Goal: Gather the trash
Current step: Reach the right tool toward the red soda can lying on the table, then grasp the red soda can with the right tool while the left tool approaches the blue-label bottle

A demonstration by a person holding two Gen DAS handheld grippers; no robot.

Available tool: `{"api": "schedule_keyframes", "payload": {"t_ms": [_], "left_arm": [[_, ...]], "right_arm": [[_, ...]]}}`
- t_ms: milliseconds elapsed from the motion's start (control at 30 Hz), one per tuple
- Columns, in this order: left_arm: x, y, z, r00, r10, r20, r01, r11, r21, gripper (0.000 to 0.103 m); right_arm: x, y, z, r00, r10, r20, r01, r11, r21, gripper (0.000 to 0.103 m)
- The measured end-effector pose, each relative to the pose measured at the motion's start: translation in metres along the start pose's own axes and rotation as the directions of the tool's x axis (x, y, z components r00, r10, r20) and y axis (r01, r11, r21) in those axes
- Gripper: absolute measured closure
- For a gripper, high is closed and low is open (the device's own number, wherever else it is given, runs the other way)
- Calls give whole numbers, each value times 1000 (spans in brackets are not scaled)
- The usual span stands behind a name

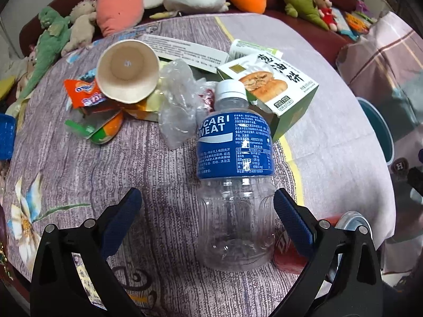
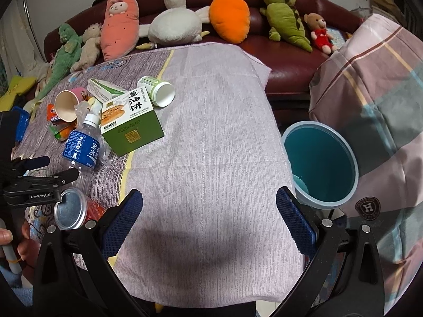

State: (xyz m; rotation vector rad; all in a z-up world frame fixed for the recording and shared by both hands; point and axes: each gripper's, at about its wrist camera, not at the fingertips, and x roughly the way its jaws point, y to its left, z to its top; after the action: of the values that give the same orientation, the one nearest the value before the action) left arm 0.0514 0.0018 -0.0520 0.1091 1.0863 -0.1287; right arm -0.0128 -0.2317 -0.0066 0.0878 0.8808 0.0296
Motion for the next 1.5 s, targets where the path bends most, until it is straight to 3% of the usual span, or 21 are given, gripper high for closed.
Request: {"api": "schedule_keyframes", "payload": {"t_ms": [167,433,533,600,867,1067,1167,1333,1500], "left_arm": [[9,2,4,1000,-17,-16,17,1000,-7,4],[18,17,13,999,-29,-43,29,1000,8,3],[22,23,14,995,-70,-71,70,998,1,3],[17,28,14,998,-32,-55,32,999,0,3],[1,47,1,999,-45,-2,45,999,-20,3],[-11,63,-3,998,-43,34,44,998,-43,3],[-18,69,-6,997,-57,52,60,997,-57,3],[-22,70,-4,994,-77,74,82,994,-69,3],[-26,65,-6,992,-89,86,95,993,-69,3]], "right_arm": [[12,-1,1,997,14,-79,-13,1000,10,6],[16,4,1,996,40,-78,-41,999,-10,6],[15,11,-3,992,80,-94,-83,996,-31,6],[11,25,-8,987,125,-97,-132,989,-72,6],[14,99,-21,959,203,-200,-252,930,-266,6],[24,121,-26,921,251,-296,-333,904,-267,6],[11,120,-29,935,227,-271,-308,900,-307,6],[7,119,-32,929,215,-301,-309,900,-309,6],[6,125,-34,936,212,-281,-299,900,-316,6]]}}
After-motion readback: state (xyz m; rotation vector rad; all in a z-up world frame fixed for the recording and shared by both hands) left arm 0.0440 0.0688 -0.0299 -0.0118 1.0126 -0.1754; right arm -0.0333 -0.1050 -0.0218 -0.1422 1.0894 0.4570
